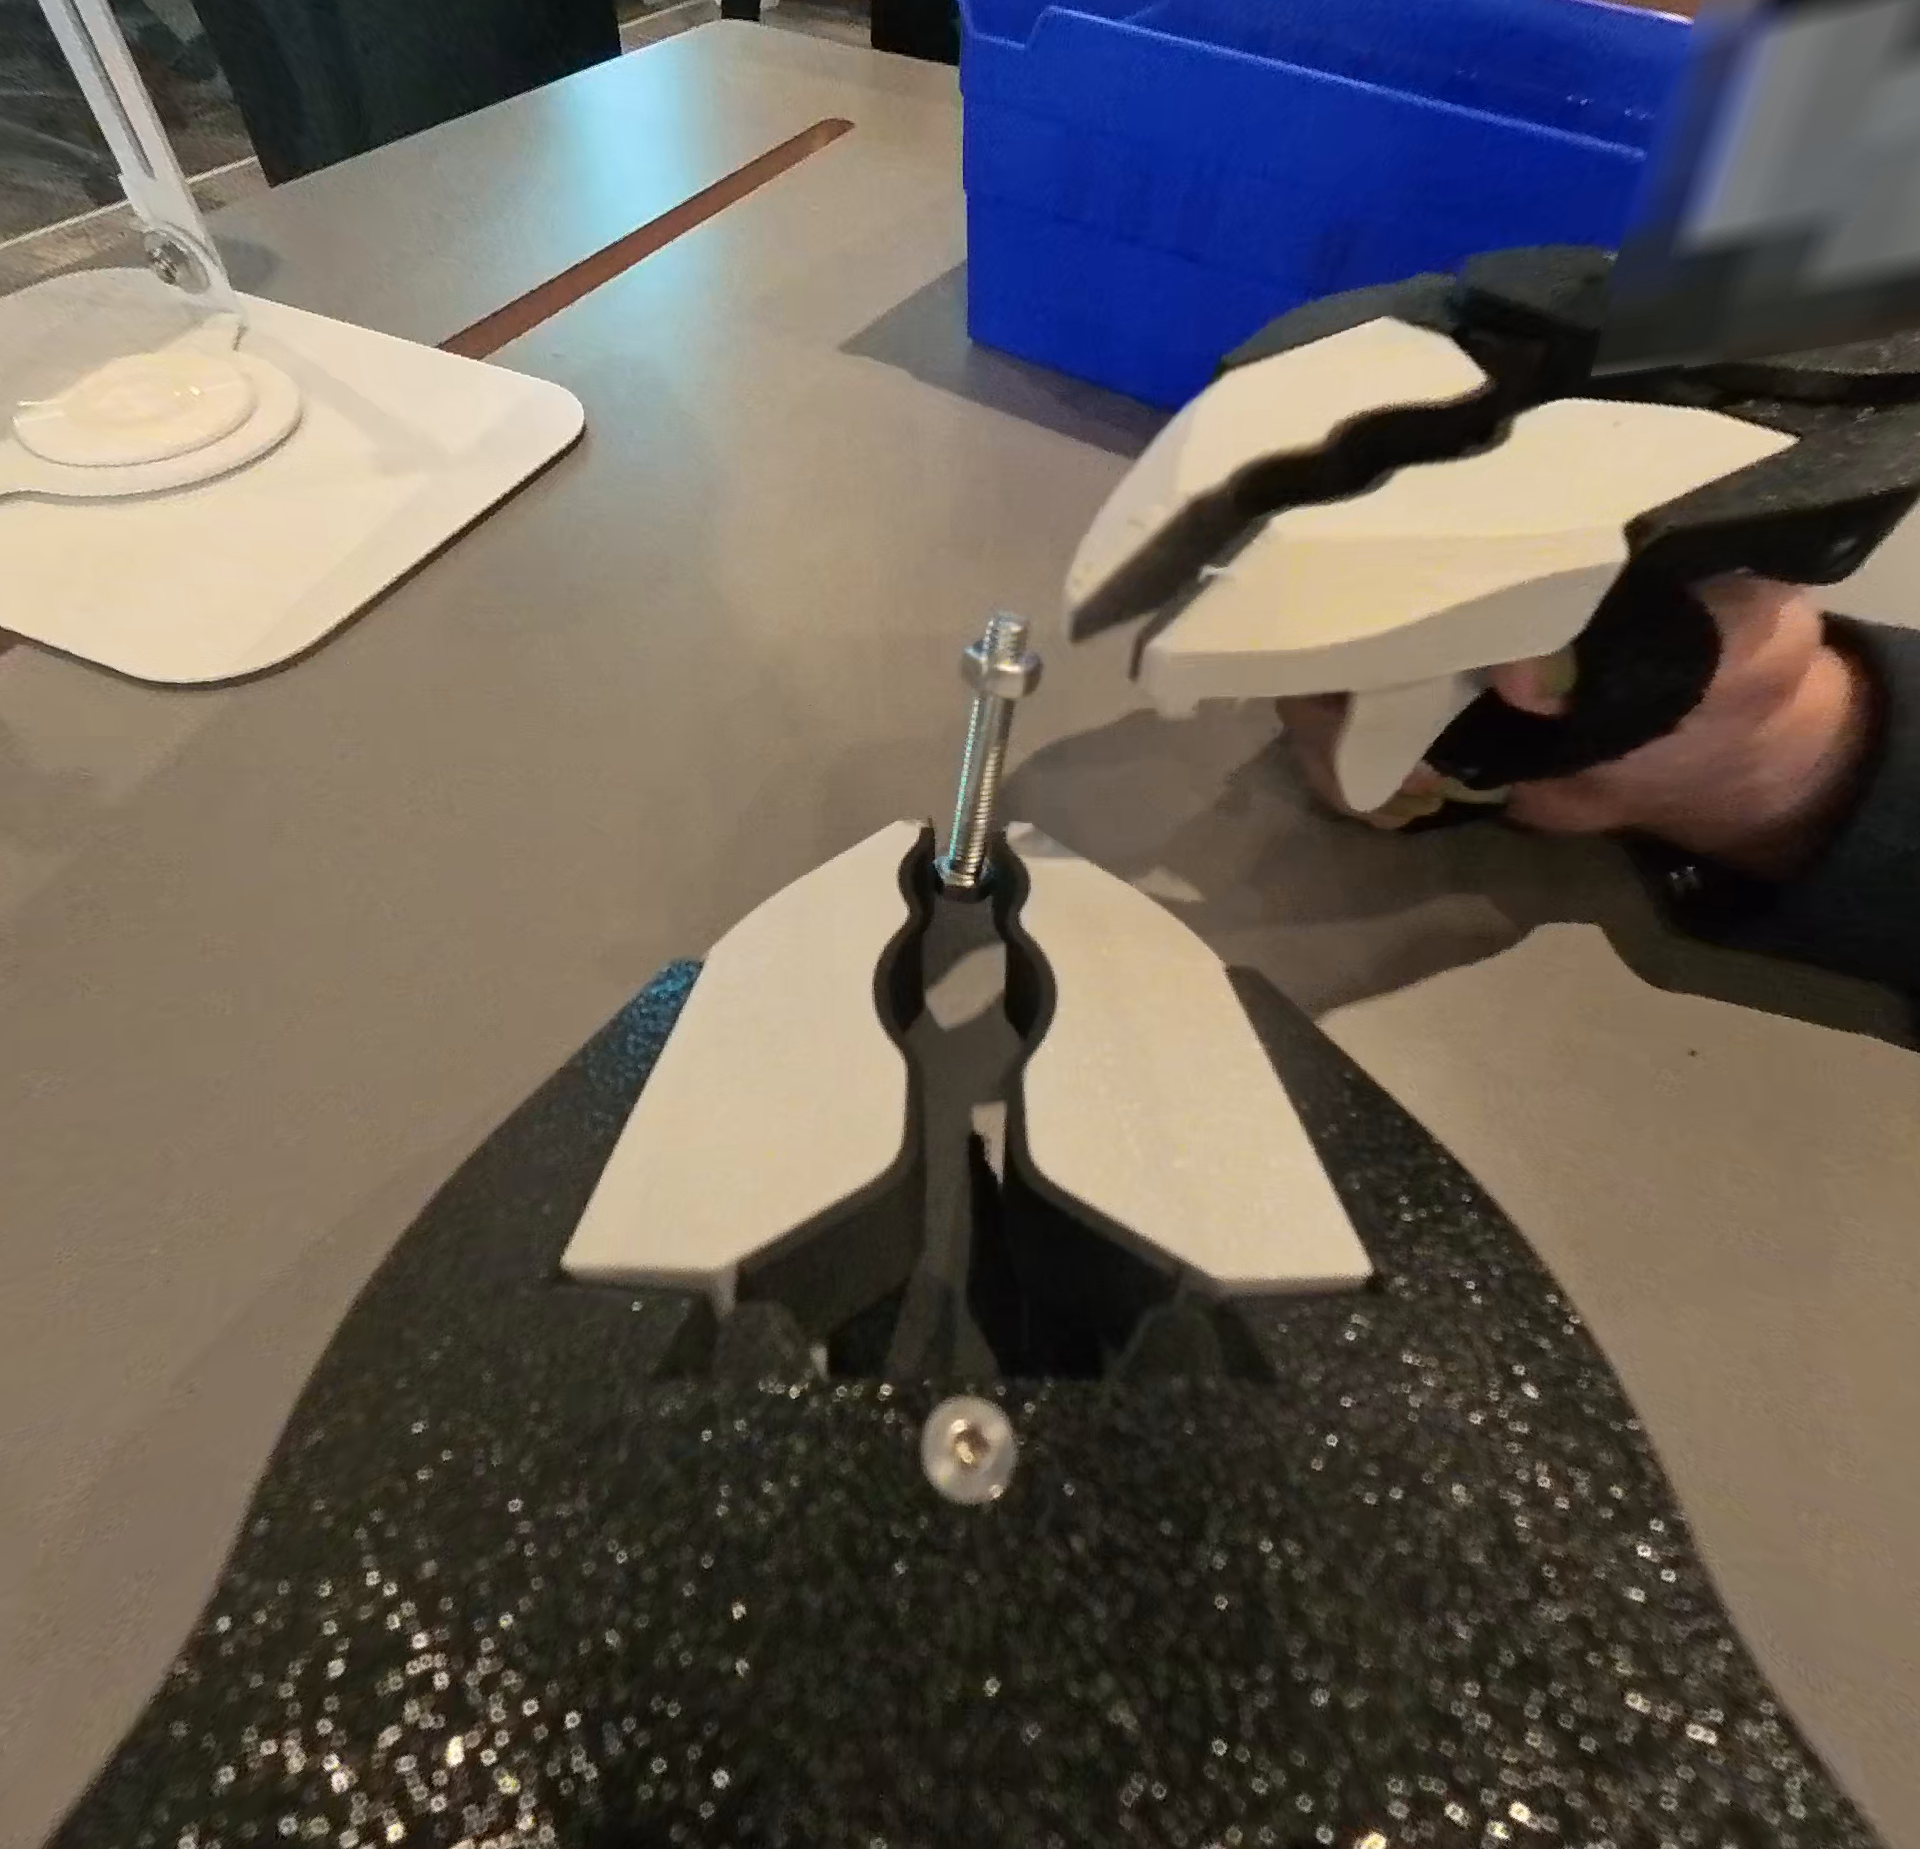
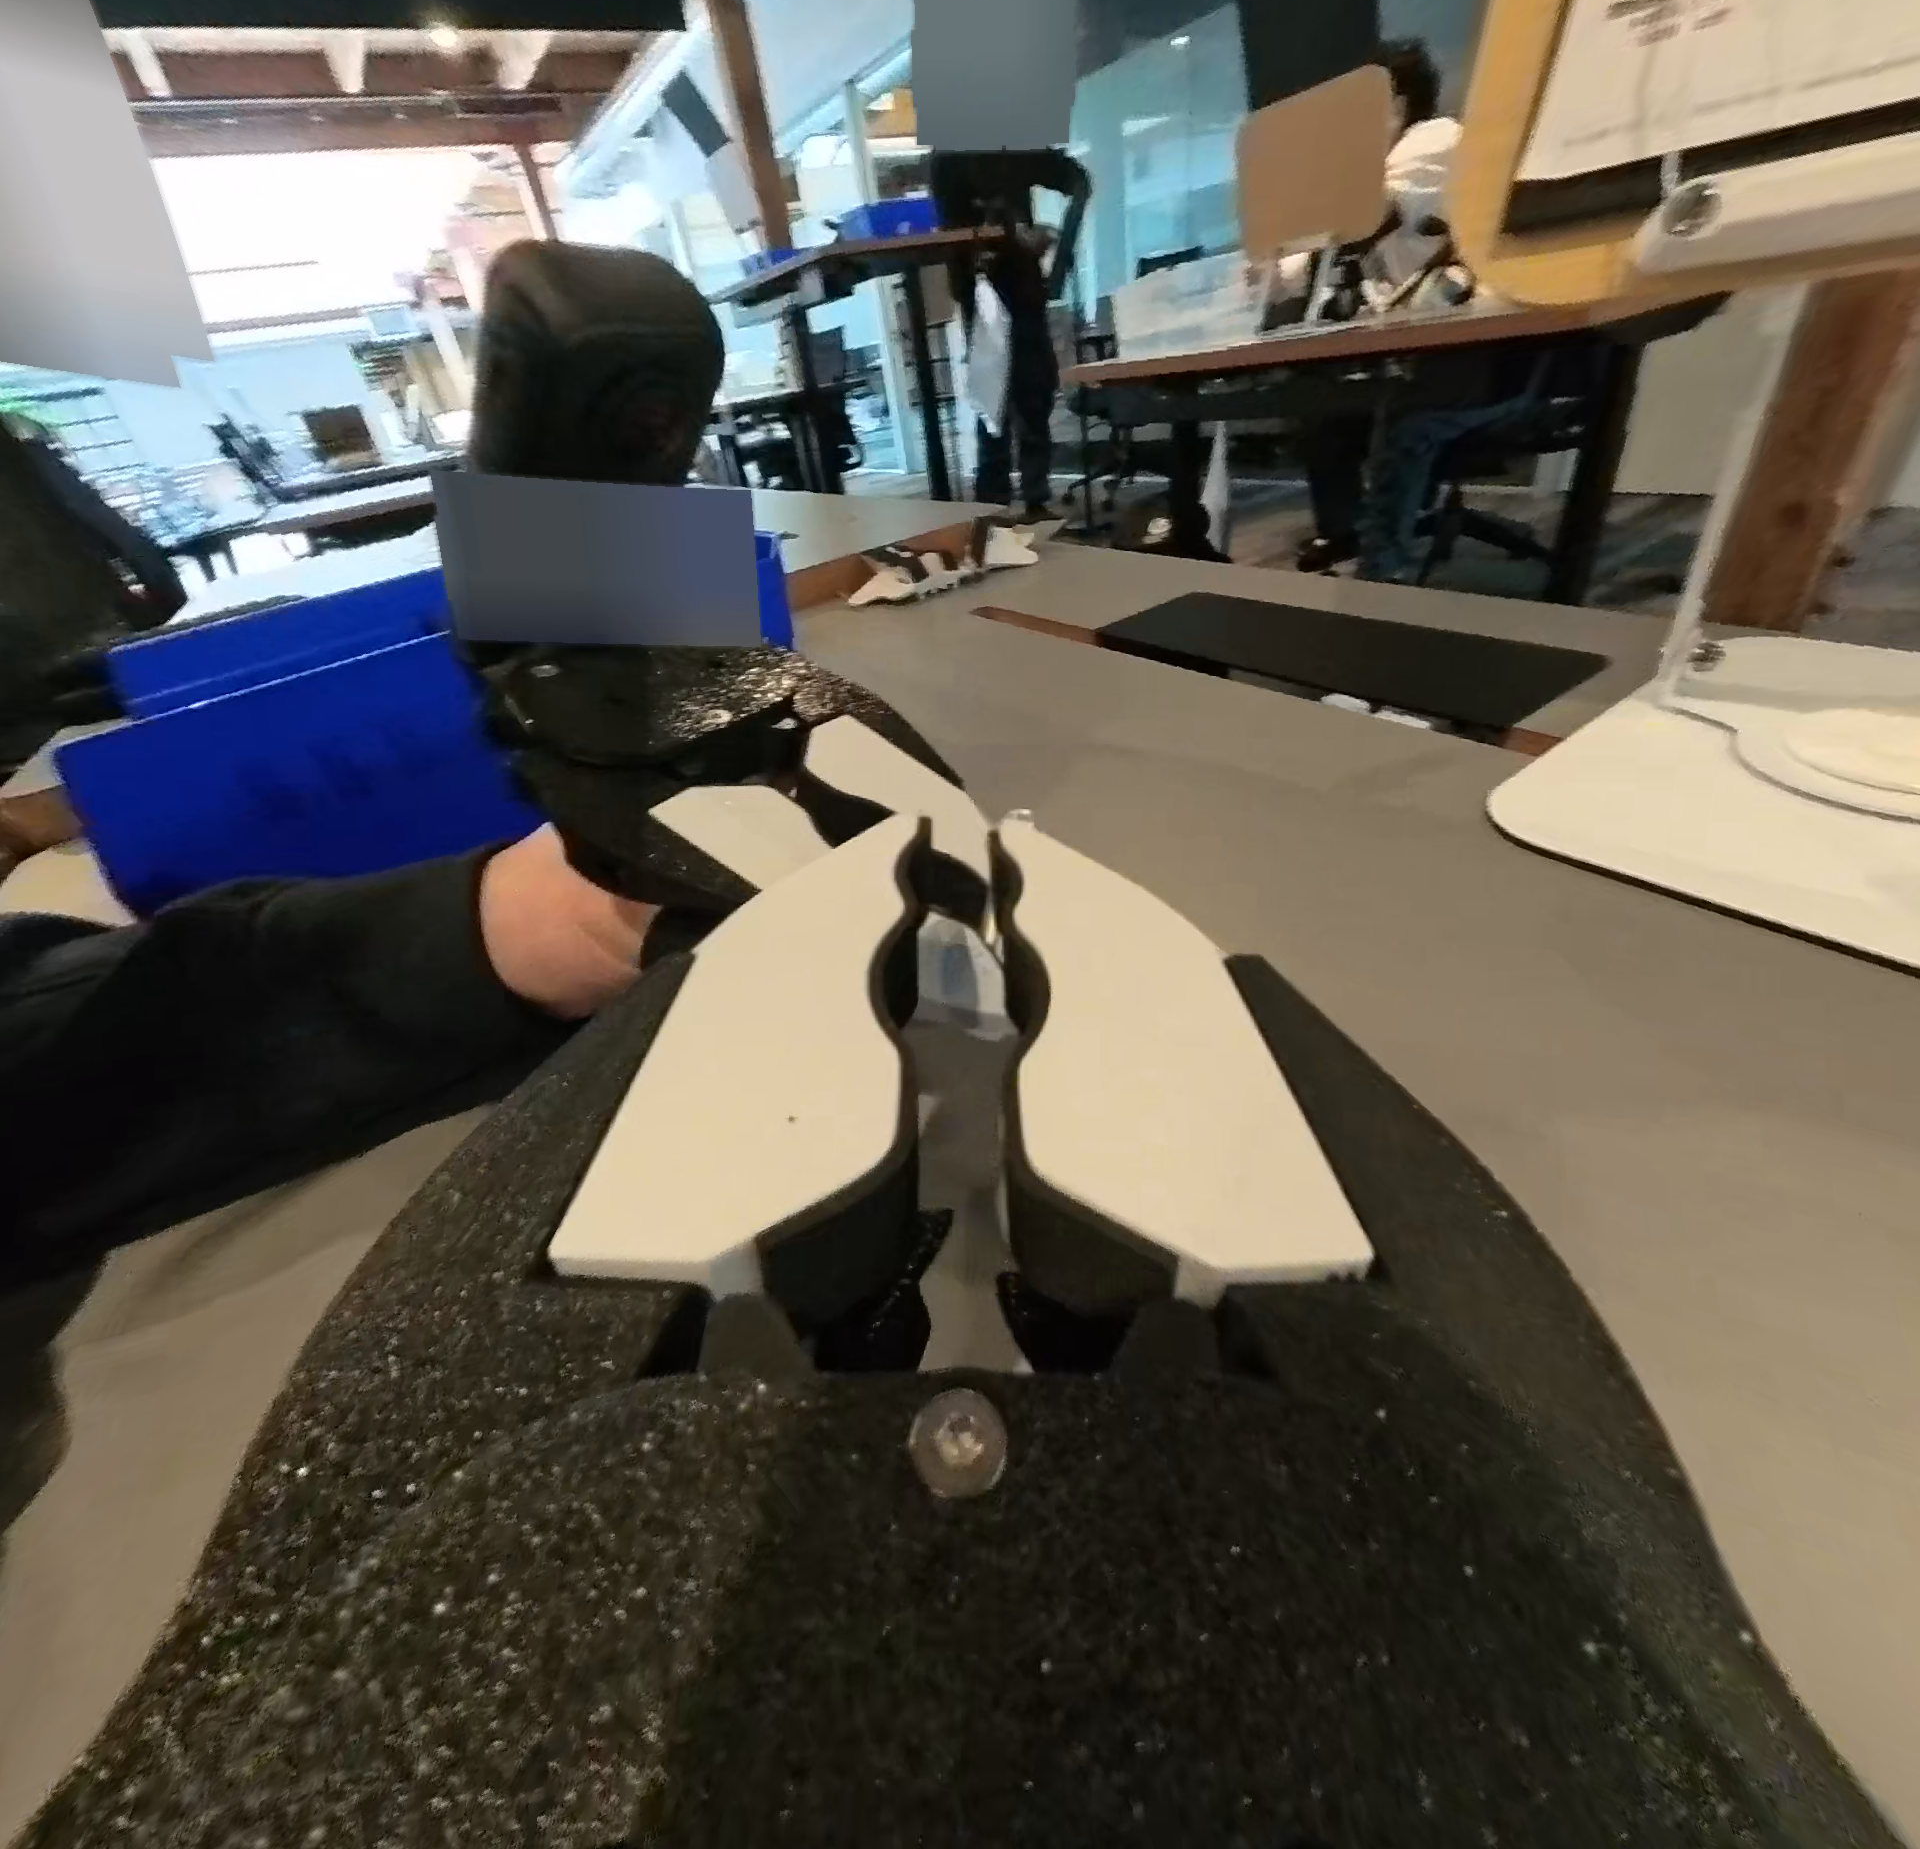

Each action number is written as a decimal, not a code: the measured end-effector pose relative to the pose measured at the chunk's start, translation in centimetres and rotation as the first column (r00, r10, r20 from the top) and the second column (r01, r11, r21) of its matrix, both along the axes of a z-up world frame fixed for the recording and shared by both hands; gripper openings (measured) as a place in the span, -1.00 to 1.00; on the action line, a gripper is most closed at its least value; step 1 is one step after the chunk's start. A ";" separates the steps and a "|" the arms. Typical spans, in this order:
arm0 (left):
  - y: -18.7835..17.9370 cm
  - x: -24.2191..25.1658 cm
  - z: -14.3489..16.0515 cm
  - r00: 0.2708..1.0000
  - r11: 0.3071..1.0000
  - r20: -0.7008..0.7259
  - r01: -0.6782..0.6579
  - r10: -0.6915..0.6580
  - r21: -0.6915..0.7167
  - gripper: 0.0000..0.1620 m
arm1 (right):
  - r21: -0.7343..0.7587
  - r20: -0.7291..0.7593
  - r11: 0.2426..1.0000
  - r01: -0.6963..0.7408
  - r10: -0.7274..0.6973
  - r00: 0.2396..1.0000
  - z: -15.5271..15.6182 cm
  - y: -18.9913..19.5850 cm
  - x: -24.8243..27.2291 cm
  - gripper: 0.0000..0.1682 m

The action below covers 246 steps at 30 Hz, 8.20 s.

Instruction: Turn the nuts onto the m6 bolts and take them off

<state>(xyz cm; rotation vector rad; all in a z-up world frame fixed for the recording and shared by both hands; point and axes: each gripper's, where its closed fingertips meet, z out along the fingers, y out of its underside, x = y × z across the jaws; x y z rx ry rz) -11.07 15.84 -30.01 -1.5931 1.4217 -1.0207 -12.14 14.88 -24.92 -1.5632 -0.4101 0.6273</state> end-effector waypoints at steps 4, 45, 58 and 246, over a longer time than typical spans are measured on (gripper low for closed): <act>0.0 0.0 0.0 1.000 1.000 -0.001 0.001 -0.001 0.000 -0.87 | -0.040 0.012 0.996 0.084 -0.084 0.996 -0.5 1.0 0.8 -0.70; -0.1 0.0 0.0 1.000 1.000 0.001 0.001 -0.001 -0.004 -0.87 | -0.038 0.037 0.995 0.095 -0.094 0.995 -0.7 1.0 0.8 -0.68; -0.1 0.0 0.0 1.000 1.000 -0.001 0.002 -0.002 -0.002 -0.87 | -0.040 0.064 0.997 0.059 -0.056 0.996 -0.9 0.9 0.3 -0.72; 9.7 -33.4 5.2 0.615 0.704 -0.693 -0.676 0.375 -0.219 -0.94 | -0.019 0.117 0.925 0.379 -0.374 0.920 -0.9 5.4 6.0 -1.00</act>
